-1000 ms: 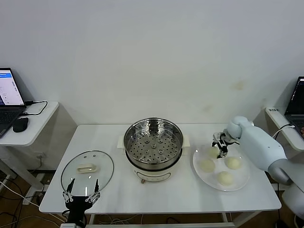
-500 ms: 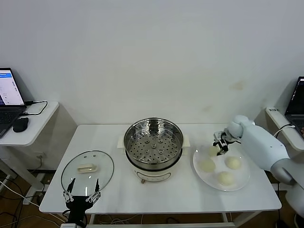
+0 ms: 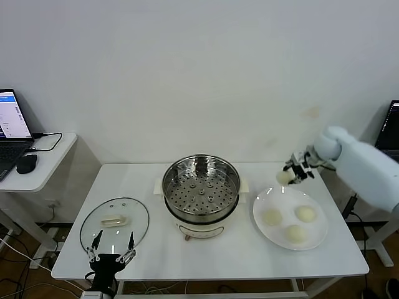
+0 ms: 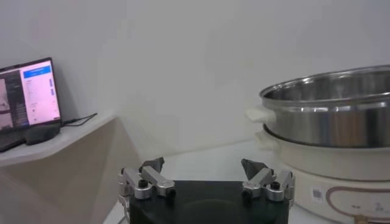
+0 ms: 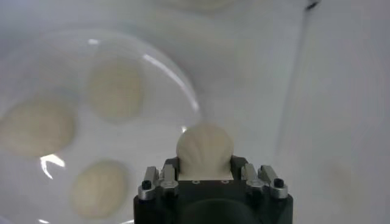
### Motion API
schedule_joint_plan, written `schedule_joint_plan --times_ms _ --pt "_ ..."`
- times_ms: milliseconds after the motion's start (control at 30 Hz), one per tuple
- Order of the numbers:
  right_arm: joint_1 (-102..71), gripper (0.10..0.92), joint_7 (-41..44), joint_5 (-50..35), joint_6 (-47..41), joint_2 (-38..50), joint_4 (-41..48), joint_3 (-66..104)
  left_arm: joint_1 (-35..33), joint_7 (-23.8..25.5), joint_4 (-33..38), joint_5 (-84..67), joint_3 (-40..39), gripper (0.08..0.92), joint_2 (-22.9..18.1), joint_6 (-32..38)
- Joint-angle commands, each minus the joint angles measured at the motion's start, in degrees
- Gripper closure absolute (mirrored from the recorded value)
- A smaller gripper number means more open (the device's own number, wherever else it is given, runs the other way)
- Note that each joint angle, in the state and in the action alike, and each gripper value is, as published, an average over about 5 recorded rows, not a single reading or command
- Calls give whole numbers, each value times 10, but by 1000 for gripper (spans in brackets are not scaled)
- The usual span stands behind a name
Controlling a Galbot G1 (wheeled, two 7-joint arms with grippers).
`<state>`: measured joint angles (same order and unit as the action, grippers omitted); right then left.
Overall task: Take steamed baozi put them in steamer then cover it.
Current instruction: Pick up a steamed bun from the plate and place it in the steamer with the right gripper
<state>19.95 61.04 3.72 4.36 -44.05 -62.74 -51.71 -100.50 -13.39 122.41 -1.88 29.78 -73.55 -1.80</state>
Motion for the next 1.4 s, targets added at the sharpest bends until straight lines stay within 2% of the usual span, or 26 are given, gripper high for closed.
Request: schedule_joint_plan --times_ms 33,200,500,1067,1400 --pt "173 499 -10 -138 -4 -25 -64 -135 0 0 -1 0 0 177 0 0" --pt "187 499 -37 -164 21 -97 -55 -169 0 0 0 -4 3 177 4 1" --pt "150 499 -61 -122 108 -216 -21 -209 0 -2 3 -8 12 177 5 1" --pt "56 499 -119 116 317 -331 130 -196 -4 -3 -4 -10 26 177 -2 2" --pt "21 492 -154 235 381 -366 193 -163 -1 -4 -5 -10 24 177 -8 1"
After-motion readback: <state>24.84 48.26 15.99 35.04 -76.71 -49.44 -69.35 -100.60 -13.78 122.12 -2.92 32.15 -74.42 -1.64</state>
